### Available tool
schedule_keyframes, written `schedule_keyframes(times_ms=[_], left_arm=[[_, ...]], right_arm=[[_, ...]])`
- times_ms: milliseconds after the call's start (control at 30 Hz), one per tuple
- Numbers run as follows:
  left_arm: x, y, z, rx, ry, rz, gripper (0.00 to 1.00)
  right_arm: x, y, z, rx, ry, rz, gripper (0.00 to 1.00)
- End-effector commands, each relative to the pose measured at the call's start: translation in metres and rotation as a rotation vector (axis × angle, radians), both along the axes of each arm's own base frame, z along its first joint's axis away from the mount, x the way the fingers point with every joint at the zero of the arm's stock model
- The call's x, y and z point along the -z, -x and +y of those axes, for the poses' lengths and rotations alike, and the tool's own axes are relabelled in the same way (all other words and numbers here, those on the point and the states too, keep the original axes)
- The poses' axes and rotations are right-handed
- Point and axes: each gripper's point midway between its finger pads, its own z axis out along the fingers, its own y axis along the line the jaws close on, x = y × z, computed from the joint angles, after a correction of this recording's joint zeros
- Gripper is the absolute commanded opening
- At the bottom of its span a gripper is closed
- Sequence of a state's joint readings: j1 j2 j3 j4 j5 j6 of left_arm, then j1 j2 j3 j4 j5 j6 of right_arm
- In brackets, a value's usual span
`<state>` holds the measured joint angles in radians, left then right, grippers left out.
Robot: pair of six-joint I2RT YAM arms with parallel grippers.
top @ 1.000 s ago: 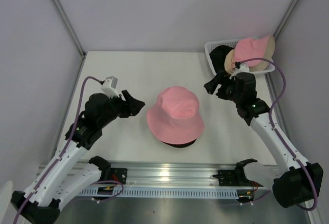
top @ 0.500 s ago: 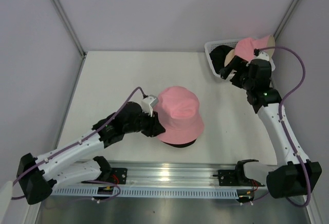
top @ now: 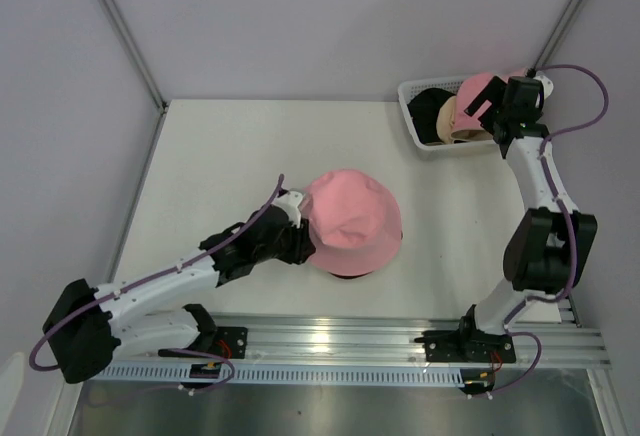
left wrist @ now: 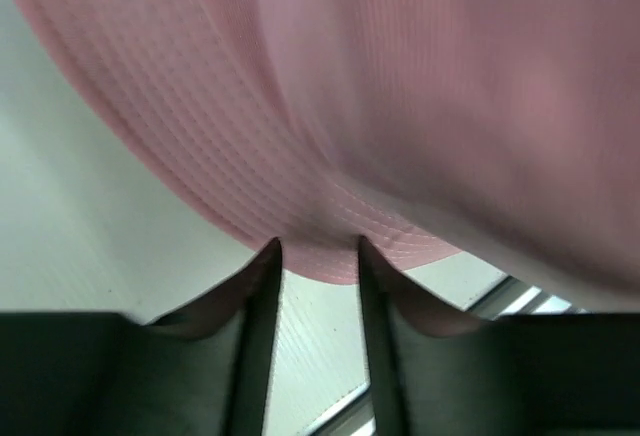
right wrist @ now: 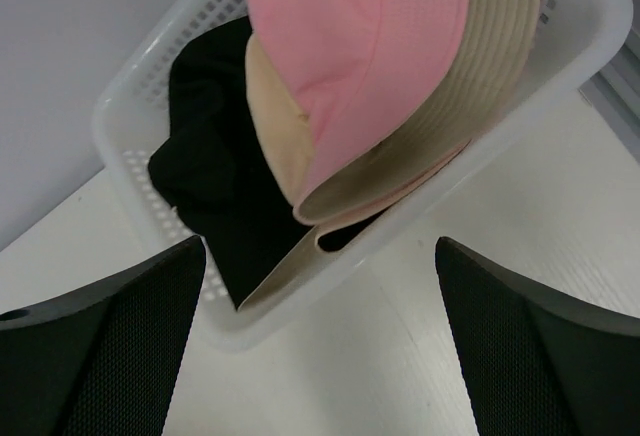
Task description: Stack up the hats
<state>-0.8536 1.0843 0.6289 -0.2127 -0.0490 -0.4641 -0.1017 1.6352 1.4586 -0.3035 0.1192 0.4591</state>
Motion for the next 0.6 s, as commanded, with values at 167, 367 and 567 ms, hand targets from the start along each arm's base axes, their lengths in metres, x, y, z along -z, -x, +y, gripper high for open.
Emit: schedule_keyframes(times_ms=[167, 367, 567], left_arm=[[-0.103, 0.025, 0.048, -0.05, 0.186, -0.222, 0.76], [-0.138, 0.018, 0.102, -0.247, 0.196, -0.285, 0.9], [-0.135, -0.011, 0.114, -0.356, 0.192, -0.241, 0.92]], right_arm=[[0.014, -0.083, -0.067, 0.032, -0.004, -0.021, 0.91], [0.048, -0.114, -0.091, 0.041, 0.065, 0.056, 0.89], [0.079, -0.115, -0.112, 0.104, 0.058, 0.106, 0.91]])
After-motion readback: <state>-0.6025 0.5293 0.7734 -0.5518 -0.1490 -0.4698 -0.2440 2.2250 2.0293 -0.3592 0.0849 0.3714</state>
